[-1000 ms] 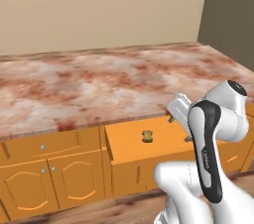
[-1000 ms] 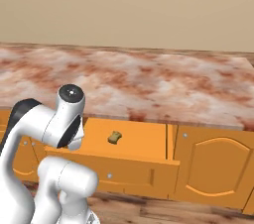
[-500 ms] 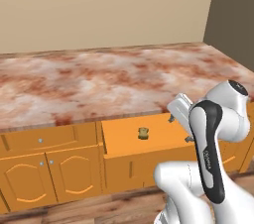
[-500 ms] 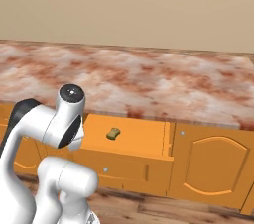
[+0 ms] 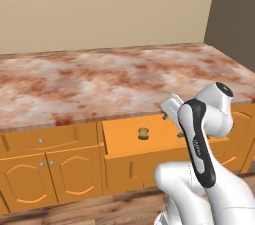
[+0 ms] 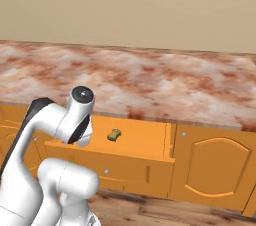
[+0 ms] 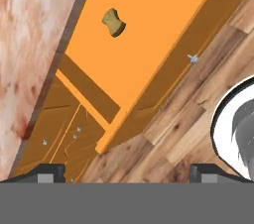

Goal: Restock the sink supplies by placing the sponge and soap dispenser on the counter and next to the sink. Make sure the soap dispenser is upright.

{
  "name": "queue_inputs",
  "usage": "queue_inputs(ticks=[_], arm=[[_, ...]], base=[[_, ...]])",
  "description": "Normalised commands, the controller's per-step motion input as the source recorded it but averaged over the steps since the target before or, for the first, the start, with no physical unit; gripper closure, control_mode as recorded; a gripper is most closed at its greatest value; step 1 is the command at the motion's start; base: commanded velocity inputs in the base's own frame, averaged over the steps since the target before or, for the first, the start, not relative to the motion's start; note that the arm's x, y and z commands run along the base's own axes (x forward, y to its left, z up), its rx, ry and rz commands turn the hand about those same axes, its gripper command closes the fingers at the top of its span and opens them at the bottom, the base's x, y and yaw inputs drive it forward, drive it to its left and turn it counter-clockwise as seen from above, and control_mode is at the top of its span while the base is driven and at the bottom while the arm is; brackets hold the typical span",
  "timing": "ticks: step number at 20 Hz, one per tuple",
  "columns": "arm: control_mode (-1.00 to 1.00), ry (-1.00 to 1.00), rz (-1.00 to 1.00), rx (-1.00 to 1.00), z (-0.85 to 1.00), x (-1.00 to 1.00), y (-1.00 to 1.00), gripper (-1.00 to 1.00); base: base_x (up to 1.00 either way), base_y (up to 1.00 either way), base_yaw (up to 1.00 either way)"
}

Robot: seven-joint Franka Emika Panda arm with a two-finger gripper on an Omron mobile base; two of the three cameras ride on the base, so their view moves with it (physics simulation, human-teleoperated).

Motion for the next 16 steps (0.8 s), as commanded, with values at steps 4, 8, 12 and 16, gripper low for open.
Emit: queue_inputs(ticks=[4, 8, 12, 16], arm=[[-1.00, 0.00, 0.09, 0.00, -0.55, 0.86, -0.11, -1.00], [-1.00, 0.00, 0.16, 0.00, -0.44, 0.64, -0.19, -1.00], [-1.00, 0.00, 0.24, -0.02, -0.38, 0.35, -0.33, -1.00], [-1.00, 0.00, 0.18, -0.11, -0.16, 0.17, -0.23, -1.00]], base=[[0.00, 0.00, 0.00], [0.00, 0.00, 0.00], [0.00, 0.00, 0.00], [0.00, 0.00, 0.00]])
